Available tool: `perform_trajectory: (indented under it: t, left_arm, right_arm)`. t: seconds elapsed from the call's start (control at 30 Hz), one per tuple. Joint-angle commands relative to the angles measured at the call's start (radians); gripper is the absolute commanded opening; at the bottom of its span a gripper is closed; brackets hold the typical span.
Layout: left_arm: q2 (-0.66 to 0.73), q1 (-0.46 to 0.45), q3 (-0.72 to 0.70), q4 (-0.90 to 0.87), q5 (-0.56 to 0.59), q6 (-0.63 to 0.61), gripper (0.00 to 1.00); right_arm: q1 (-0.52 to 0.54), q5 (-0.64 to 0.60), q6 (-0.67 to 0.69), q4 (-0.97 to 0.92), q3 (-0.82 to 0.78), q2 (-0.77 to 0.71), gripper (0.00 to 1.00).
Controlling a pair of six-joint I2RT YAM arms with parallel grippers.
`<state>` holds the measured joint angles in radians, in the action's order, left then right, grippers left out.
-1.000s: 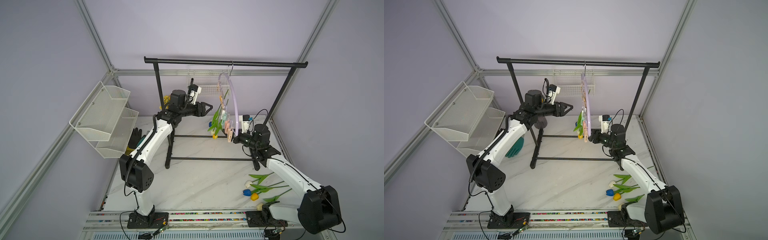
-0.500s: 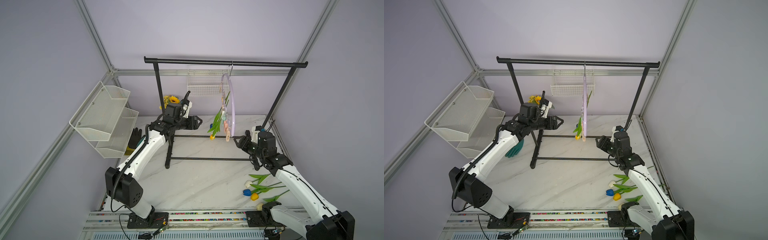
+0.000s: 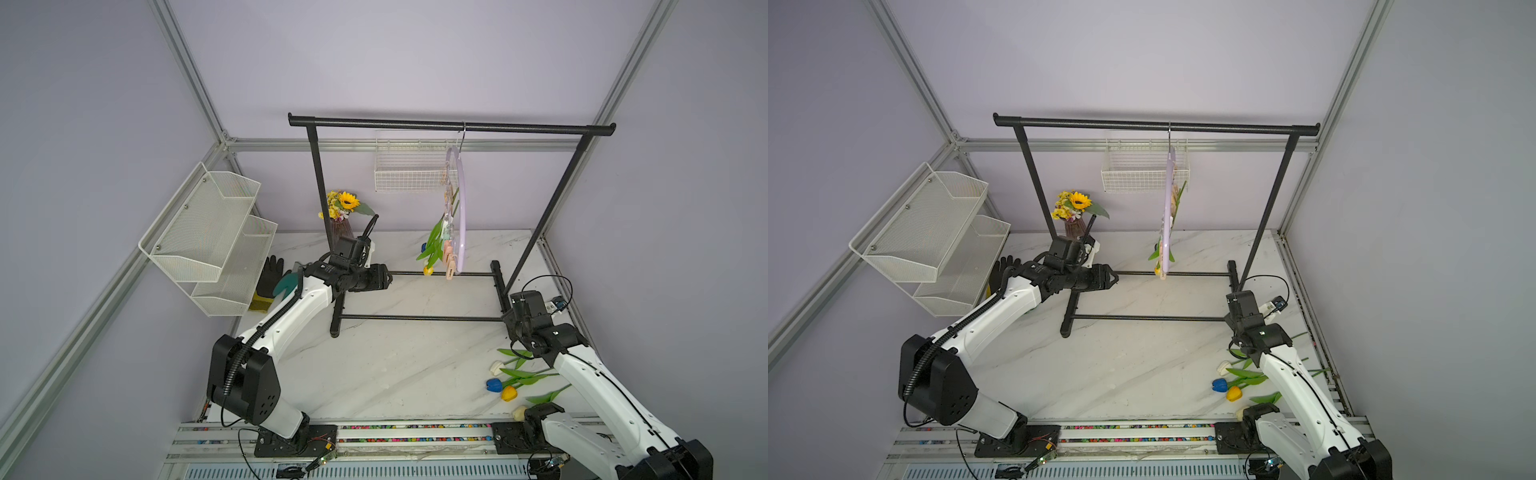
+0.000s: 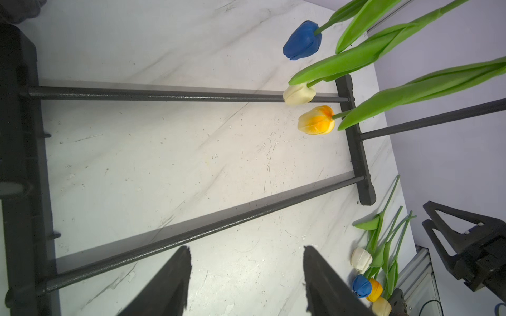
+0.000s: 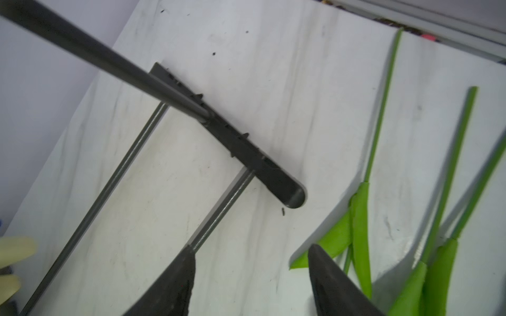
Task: Dry the flowers on a clothes hanger
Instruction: Pick up the flower at the center of the board.
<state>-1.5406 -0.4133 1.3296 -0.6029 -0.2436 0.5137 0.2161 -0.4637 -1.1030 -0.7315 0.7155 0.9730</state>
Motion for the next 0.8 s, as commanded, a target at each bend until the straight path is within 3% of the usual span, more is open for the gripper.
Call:
perform_trajectory:
  t: [0.0, 0.23, 0.4, 0.77]
  left_arm:
    - [0.011, -0.002, 0.002, 0.027, -0.008, 0.029, 0.66]
    - [-0.008, -0.004, -0.013, 0.040, -0.019, 0.029, 0.66]
    - [-0.029, -0.004, -0.011, 0.043, -0.039, 0.027, 0.66]
    - [-0.044, -0.004, -0.002, 0.058, -0.074, 0.031, 0.63]
  right_arm:
    - [-0.032, -0.140, -0.091, -0.089, -0.027, 0.028, 0.70]
    - [-0.148, -0.145, -0.165, -0.112, -0.070, 0.108, 0.72]
    - [-0.229, -0.142, -0.100, -0.060, -0.069, 0.151, 0.66]
    - [-0.413, 0.133, 0.082, 0.126, -0.051, 0.393, 0.63]
